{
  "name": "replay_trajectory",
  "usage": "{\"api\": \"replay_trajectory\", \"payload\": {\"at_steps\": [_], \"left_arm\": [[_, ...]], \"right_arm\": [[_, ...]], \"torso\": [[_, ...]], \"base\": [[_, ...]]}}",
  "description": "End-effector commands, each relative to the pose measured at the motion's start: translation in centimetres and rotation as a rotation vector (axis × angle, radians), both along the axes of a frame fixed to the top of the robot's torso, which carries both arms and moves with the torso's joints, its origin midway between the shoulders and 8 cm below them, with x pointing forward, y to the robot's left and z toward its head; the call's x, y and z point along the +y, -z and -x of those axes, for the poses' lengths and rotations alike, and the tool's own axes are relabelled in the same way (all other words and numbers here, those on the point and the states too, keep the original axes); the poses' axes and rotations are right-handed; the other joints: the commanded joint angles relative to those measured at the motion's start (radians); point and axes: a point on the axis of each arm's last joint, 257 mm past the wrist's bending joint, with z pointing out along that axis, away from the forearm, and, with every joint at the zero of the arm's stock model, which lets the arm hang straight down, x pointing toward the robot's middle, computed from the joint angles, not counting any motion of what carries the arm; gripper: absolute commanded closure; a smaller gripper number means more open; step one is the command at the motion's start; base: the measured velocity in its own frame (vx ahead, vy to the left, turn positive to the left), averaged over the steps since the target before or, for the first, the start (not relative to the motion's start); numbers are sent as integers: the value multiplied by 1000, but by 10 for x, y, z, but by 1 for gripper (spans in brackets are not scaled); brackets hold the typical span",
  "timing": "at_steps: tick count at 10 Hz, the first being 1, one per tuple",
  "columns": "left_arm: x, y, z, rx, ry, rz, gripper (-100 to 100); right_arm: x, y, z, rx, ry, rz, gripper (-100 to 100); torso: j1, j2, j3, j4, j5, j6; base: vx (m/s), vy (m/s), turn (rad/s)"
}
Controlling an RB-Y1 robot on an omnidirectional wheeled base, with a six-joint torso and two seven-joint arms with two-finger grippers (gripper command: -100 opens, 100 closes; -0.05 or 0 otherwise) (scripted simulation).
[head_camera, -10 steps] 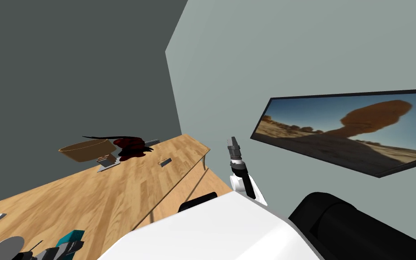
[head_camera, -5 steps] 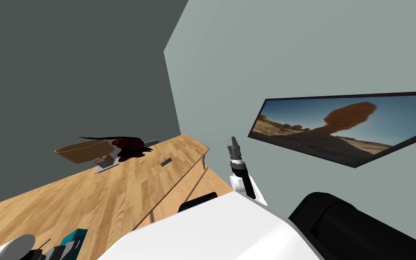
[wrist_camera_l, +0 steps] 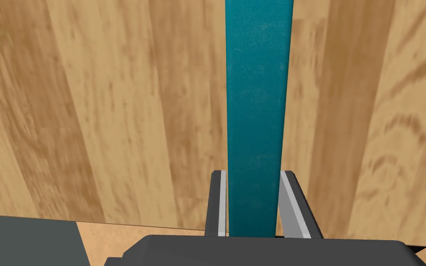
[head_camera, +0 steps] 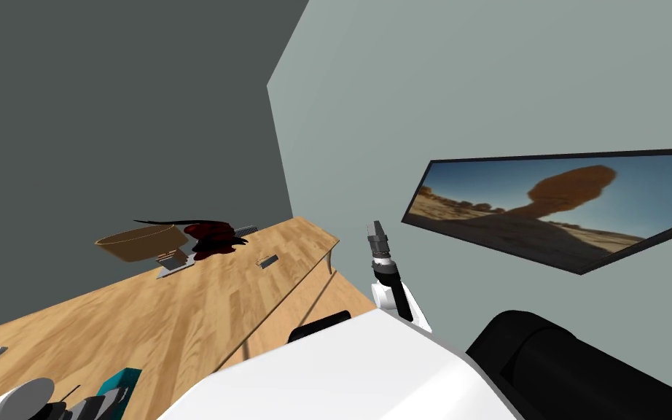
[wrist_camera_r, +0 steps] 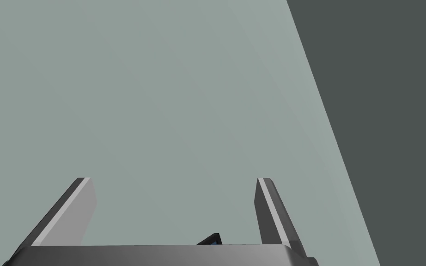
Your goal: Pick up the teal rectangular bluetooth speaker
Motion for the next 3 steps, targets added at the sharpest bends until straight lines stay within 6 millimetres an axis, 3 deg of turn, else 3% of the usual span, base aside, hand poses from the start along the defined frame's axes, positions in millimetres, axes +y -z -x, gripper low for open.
{"api": "replay_trajectory", "payload": {"at_steps": [1,2,3], "left_arm": [[6,-12,2,2,15,1,100],[3,-7,1,0,8,-1,100],[3,-8,2,3,9,0,0]], "right_arm": [[0,0,0,0,0,0,0],[0,0,0,0,0,0,0],[0,0,0,0,0,0,0]], "torso": [[0,0,0,0,0,0],[-3,-1,-1,0,-1,0],[-2,0,0,0,0,1]], "base": [[57,-68,141],[23,-35,35],[3,-6,-3]]}}
